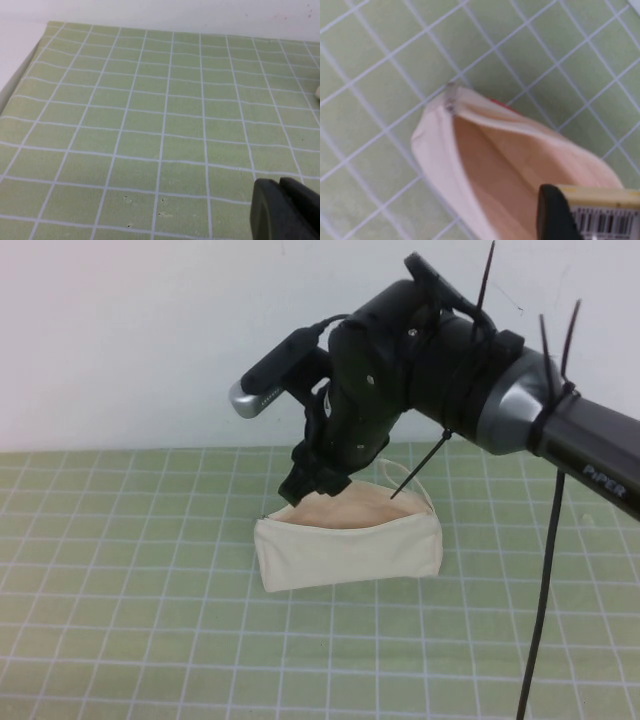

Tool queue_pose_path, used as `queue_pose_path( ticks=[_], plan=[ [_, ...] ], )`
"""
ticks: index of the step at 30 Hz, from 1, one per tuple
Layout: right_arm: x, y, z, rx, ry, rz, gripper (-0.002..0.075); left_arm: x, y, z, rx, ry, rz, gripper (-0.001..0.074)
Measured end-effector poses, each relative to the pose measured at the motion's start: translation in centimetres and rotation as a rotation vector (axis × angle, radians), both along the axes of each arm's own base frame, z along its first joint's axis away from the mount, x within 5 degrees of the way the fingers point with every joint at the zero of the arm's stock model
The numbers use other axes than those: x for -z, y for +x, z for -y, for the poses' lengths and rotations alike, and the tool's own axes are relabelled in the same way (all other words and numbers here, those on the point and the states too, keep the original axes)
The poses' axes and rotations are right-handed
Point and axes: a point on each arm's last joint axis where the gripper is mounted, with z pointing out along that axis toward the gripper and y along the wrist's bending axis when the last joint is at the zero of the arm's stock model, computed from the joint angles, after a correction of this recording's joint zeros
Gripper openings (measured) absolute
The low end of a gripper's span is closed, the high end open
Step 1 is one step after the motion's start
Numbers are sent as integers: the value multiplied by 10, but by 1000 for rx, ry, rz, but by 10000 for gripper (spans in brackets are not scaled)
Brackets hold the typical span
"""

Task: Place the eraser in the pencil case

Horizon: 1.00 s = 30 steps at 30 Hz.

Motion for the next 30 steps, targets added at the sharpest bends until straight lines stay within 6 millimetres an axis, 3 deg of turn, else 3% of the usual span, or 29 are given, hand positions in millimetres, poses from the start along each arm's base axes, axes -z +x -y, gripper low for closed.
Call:
queue_pose_path(
  ticks=[4,10,13,15,18,20,22,26,30],
  plan=[
    [19,12,2,22,3,-18,312,0,0,0,0,0,0,-3],
    [32,19,3,101,6,-34,411,0,0,0,0,0,0,-3],
    [32,21,8,152,-17,-18,408,0,0,0,0,0,0,-3],
    [29,19,12,176,-46,-30,368,0,0,0,0,0,0,-3],
    [12,11,20,194,-49,-45,232,0,0,0,0,0,0,-3],
    [-11,-1,25,176,1,-45,109,0,0,0,0,0,0,-3],
    [-36,-15,29,134,83,-36,50,0,0,0,0,0,0,-3],
    [-71,-45,36,56,216,15,8,0,0,0,0,0,0,-3],
    [-87,-73,57,35,253,43,0,0,0,0,0,0,0,-3]
  ],
)
